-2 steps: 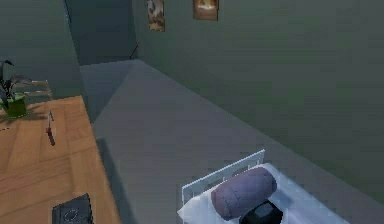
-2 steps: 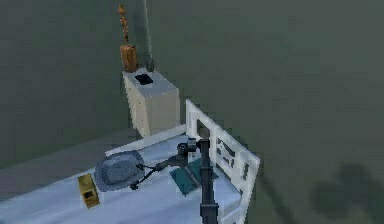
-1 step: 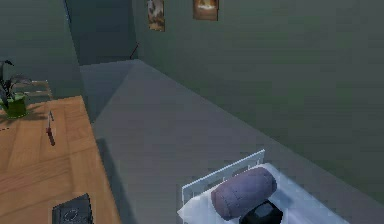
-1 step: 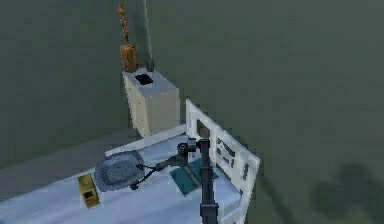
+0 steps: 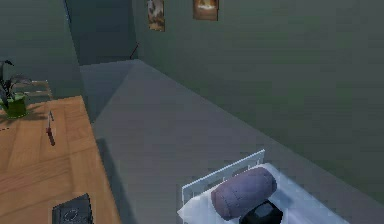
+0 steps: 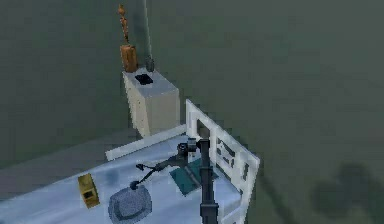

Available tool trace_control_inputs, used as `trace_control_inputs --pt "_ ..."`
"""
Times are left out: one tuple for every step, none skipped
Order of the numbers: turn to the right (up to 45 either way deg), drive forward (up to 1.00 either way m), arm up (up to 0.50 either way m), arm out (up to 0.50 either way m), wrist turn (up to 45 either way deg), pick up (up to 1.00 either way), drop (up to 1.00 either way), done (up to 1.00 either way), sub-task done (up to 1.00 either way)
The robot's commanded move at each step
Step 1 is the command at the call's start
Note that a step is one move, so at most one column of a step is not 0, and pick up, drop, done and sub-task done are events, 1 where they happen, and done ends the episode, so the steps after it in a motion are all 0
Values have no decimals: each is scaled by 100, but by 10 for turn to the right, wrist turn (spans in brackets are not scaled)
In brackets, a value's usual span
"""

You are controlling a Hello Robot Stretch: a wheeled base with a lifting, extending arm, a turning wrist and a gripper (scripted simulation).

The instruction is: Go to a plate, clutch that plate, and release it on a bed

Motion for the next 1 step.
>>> trace_control_inputs --pt "0 0 10 0 0 0 0 0 0"
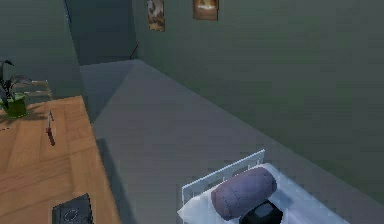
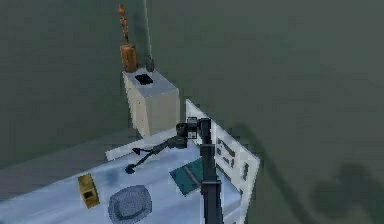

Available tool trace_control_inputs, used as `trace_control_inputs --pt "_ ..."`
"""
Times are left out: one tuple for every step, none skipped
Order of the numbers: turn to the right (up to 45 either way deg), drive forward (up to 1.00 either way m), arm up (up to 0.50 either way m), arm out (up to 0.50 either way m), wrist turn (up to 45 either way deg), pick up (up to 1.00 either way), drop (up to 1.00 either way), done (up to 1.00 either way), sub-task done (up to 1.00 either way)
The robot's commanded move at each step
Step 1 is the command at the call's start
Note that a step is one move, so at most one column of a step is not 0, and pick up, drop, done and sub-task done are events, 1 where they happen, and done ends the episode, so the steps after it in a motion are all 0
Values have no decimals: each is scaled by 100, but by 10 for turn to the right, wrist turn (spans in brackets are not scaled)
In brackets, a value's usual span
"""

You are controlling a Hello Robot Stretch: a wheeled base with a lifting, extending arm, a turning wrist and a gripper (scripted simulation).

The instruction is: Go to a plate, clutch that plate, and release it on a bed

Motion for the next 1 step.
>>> trace_control_inputs --pt "0 0 0 -8 0 0 0 0 0"
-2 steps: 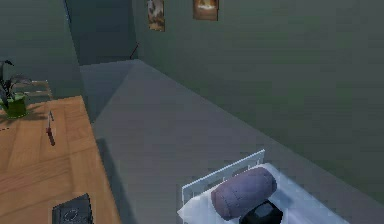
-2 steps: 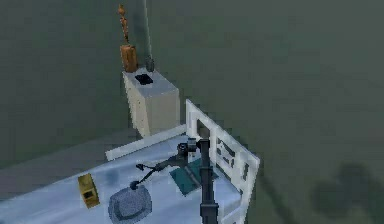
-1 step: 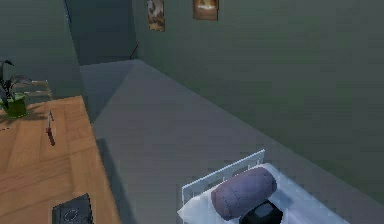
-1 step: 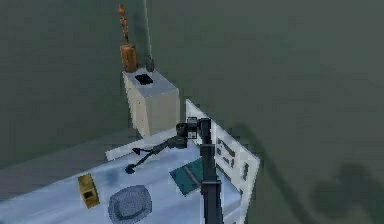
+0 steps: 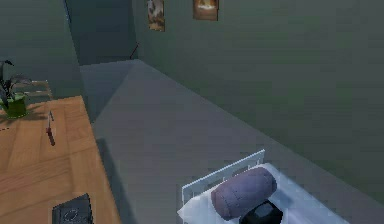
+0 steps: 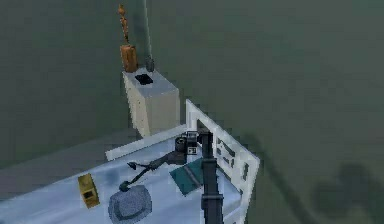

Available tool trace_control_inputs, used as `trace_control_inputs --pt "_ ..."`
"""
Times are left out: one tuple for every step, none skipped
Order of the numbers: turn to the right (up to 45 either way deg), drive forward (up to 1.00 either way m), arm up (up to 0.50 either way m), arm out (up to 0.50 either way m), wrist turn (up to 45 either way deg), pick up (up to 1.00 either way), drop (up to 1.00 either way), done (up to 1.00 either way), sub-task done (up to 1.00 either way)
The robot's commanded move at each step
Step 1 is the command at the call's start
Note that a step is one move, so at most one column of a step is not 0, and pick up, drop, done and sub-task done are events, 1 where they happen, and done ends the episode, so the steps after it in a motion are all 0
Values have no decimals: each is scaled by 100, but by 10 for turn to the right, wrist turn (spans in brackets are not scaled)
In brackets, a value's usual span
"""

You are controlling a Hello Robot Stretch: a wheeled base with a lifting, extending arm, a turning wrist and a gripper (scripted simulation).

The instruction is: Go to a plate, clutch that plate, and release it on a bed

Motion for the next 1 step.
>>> trace_control_inputs --pt "0 0 0 0 0 0 0 100 0"
